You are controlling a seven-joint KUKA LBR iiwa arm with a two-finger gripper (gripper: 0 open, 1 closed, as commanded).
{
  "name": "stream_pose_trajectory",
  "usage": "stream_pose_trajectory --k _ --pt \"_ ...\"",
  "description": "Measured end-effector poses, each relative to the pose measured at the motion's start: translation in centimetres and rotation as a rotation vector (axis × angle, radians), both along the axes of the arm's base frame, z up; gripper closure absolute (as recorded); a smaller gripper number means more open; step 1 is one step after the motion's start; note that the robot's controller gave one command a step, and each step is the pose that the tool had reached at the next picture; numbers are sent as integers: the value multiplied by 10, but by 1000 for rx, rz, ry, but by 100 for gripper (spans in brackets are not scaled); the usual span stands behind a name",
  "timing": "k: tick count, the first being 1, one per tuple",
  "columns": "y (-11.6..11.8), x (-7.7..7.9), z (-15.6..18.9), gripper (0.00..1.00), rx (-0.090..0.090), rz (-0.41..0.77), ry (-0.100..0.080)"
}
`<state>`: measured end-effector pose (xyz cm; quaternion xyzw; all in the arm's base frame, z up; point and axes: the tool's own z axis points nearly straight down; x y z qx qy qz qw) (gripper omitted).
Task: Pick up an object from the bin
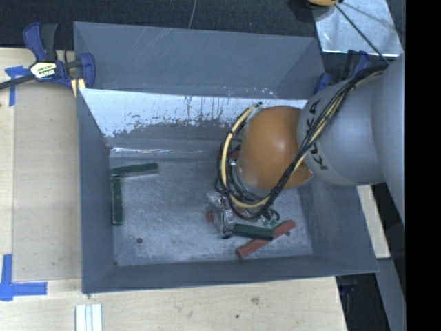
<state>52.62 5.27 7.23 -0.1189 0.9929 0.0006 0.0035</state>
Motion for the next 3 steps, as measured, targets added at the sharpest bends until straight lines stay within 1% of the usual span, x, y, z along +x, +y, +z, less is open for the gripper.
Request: stream_pose_trajectory --k 1,2,3 --pt "-1 -2 -2 0 -1 0 5" --pt "-1 -2 -2 0 -1 0 5" --pt "-80 2 -1 100 -3 113 -1"
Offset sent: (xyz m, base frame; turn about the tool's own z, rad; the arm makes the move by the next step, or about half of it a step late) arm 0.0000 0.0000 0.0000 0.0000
